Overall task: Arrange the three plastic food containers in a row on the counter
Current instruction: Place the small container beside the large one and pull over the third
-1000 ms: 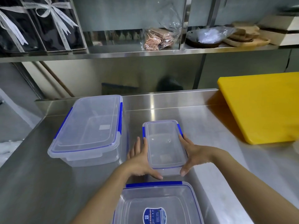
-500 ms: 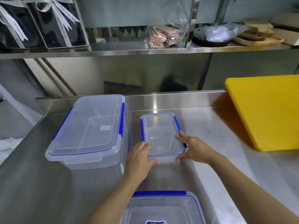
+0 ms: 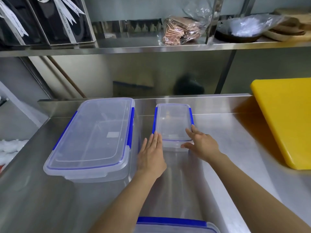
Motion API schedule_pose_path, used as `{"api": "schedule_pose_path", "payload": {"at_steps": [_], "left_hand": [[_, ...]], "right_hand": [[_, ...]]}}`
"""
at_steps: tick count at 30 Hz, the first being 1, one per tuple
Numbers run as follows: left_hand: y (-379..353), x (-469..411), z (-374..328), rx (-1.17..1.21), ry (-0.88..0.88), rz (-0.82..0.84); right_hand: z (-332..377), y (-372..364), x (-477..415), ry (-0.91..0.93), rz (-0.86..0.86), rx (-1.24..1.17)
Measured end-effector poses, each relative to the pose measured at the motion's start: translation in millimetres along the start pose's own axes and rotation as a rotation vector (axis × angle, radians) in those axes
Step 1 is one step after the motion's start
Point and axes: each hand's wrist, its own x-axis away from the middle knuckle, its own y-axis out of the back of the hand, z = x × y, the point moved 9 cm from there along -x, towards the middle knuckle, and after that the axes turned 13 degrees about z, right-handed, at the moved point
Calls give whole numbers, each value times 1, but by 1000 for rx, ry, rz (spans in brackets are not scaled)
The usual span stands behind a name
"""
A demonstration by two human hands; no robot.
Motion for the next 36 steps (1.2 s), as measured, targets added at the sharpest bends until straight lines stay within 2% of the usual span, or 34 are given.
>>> {"api": "schedule_pose_path", "payload": {"at_steps": [8, 10, 13, 16, 20, 28, 33, 36], "left_hand": [[-7, 1, 4, 16, 28, 197], [0, 10, 5, 70, 14, 202], [8, 29, 9, 215, 2, 173], [7, 61, 15, 340, 8, 193], [-5, 107, 31, 450, 61, 293], [-19, 164, 46, 650, 135, 517], [-41, 212, 57, 828, 294, 713], [-51, 229, 59, 895, 331, 728]], "right_hand": [[5, -12, 8, -87, 59, 110], [7, -12, 22, -87, 33, 59], [15, -2, 46, -19, -61, -56], [25, -3, 73, 65, -79, -181], [48, -21, 108, 150, 187, -415], [84, -48, 150, 249, 520, -312], [90, -72, 166, 276, 566, -284], [88, -78, 174, 269, 524, -317]]}}
